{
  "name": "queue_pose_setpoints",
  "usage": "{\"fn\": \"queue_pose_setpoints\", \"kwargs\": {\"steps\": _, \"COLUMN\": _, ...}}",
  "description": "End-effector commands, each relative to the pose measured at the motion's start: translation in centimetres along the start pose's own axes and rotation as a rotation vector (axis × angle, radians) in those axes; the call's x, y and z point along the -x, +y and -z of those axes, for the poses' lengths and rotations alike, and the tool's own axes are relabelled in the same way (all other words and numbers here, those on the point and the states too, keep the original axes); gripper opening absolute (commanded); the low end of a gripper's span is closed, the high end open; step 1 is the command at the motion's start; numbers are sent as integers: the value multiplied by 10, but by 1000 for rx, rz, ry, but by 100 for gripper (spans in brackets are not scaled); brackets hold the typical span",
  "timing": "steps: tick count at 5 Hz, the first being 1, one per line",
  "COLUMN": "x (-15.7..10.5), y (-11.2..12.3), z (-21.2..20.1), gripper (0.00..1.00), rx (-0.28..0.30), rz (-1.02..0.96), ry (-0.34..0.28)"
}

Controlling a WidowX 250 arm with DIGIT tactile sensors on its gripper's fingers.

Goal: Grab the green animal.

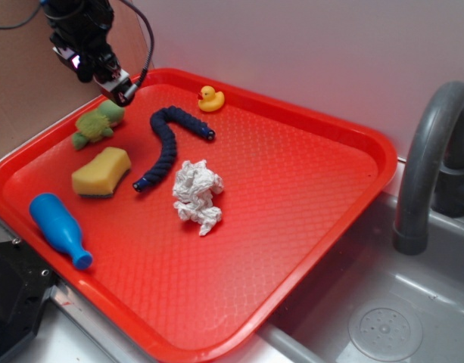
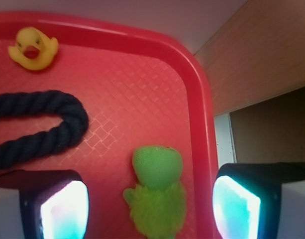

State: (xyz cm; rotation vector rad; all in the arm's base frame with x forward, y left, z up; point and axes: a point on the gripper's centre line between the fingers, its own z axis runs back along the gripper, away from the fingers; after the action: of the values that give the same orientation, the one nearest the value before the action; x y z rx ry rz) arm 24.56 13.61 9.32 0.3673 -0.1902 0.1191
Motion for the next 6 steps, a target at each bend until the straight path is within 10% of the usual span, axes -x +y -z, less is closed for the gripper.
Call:
{"fn": "queue_pose_setpoints", "kwargs": {"steps": 1, "x": 8, "y": 24, "z": 40, "gripper": 100, "rx": 40, "rz": 10, "ry": 163}}
{"fn": "queue_pose_setpoints", "kwargs": {"steps": 3, "x": 29, "y": 9, "z": 76, "gripper": 100, "rx": 127, "rz": 81, "ry": 252}}
{"fn": "queue_pose_setpoints", "kwargs": {"steps": 4, "x": 32, "y": 9, "z": 68, "gripper": 0, "rx": 164, "rz": 82, "ry": 233}}
{"fn": "queue_pose_setpoints", "kwargs": {"steps": 6, "x": 25, "y": -28, "z": 30, "gripper": 0, "rx": 218, "rz": 124, "ry": 229}}
